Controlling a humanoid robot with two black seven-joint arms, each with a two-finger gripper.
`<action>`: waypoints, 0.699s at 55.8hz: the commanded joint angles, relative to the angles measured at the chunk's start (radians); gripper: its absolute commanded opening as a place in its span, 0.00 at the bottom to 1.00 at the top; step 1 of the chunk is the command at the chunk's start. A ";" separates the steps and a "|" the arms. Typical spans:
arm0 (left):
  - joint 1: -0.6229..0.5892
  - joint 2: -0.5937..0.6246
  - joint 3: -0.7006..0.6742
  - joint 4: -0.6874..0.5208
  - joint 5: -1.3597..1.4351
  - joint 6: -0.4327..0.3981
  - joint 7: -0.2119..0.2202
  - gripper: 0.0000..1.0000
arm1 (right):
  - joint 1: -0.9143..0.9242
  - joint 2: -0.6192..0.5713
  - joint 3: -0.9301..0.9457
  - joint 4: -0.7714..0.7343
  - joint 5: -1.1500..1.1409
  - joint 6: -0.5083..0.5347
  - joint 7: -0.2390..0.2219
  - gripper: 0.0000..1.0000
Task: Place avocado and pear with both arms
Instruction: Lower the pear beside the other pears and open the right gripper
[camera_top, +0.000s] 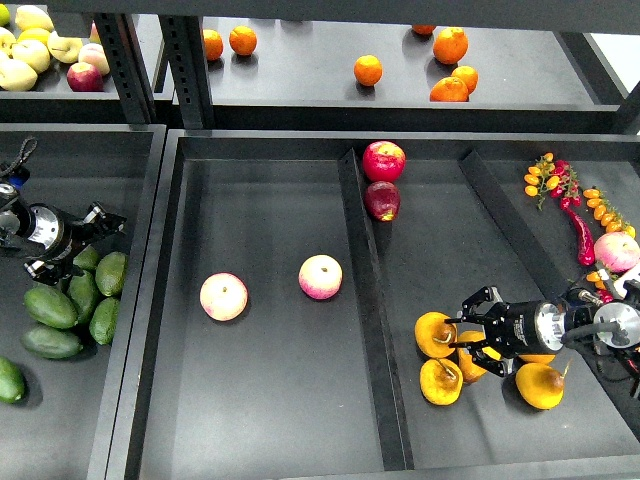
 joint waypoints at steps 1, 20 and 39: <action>-0.002 0.001 0.000 0.000 0.000 0.000 0.000 0.99 | -0.002 0.001 -0.005 -0.001 -0.002 0.000 0.000 0.11; -0.002 0.001 0.000 0.000 -0.006 0.000 0.000 0.99 | -0.016 0.006 -0.006 -0.018 -0.016 0.000 0.000 0.12; -0.002 0.001 0.000 0.002 -0.008 0.000 0.000 0.99 | -0.033 0.009 -0.009 -0.033 -0.017 0.000 0.000 0.14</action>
